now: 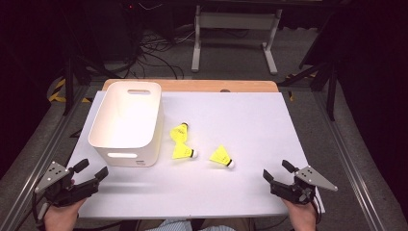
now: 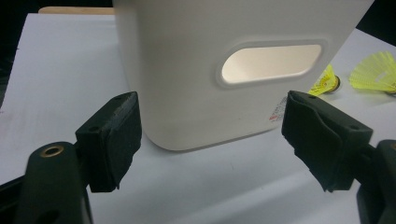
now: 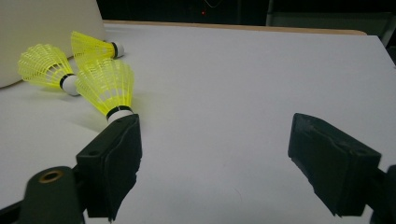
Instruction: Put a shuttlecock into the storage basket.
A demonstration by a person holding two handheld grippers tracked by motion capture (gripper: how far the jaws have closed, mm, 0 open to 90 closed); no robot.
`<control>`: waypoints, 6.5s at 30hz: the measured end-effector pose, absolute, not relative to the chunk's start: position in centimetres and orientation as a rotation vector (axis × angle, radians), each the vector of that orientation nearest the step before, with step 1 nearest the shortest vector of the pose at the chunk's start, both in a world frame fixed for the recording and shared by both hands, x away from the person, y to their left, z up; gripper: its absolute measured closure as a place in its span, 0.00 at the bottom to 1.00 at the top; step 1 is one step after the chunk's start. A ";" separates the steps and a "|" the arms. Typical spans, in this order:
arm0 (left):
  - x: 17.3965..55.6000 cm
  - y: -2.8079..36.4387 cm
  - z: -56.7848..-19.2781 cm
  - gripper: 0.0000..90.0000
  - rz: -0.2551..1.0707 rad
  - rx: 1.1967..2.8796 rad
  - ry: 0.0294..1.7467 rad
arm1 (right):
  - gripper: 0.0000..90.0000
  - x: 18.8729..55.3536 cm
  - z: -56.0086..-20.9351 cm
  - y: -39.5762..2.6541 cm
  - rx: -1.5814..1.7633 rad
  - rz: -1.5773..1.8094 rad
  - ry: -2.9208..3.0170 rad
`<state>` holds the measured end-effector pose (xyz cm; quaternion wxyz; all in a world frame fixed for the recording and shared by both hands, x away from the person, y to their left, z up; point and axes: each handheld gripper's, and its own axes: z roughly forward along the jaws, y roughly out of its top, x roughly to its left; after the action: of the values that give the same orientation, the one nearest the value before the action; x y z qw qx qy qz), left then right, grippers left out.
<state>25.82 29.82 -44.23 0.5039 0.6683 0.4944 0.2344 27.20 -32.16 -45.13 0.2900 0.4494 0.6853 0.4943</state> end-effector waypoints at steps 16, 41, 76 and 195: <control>25.5 29.9 -43.9 0.24 0.574 1.603 1.204 | 0.21 27.2 -45.2 -32.0 1.181 1.314 1.846; 25.3 31.0 -42.1 0.23 0.594 1.556 1.226 | 0.20 27.4 -45.3 -32.0 1.184 1.311 1.857; 28.1 33.8 -42.0 0.18 0.615 1.548 1.374 | 0.17 27.4 -45.3 -32.1 1.198 1.294 1.846; 37.4 20.1 -31.6 0.36 0.375 1.841 1.147 | 0.19 27.4 -45.3 -31.7 1.171 1.298 1.884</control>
<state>37.37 20.05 -31.58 0.4532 0.7455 0.4645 0.1520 27.43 -31.67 -45.26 0.2819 0.4371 0.7035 0.4844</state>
